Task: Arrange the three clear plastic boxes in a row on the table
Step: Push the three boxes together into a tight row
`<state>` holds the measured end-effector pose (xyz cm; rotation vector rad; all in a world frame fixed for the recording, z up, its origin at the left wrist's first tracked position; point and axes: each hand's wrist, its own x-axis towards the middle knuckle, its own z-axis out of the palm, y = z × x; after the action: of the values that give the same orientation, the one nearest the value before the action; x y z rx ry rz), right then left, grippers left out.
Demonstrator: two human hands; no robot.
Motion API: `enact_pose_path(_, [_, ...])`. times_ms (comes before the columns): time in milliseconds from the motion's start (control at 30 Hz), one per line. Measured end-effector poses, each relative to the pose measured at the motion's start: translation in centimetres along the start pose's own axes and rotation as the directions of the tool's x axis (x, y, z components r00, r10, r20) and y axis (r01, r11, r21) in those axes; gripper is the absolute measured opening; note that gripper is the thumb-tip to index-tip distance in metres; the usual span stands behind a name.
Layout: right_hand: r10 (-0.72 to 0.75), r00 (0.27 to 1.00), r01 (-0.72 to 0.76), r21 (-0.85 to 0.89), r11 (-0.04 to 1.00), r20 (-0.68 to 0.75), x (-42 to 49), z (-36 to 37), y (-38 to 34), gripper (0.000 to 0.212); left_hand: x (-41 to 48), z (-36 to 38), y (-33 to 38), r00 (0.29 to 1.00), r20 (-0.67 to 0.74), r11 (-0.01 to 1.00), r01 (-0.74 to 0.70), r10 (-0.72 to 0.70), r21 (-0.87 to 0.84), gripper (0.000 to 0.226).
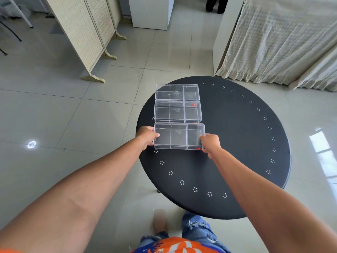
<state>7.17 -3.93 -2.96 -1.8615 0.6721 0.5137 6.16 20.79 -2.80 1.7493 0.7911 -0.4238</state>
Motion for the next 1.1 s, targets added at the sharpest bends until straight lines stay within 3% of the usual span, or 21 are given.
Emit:
enact_pose_path(400, [-0.031,0.999,0.031,0.003,1.000,0.031,1.2,0.4,-0.4,0.026,0.4,-0.2,0.3,0.998,-0.069,0.998,-0.004,0.008,0.056,0.045])
enact_pose_path(1100, [-0.051,0.999,0.051,-0.005,0.999,-0.014,1.7,0.6,-0.1,0.028,0.0,0.2,0.6,0.997,-0.072,0.998,0.006,-0.001,0.067,0.052])
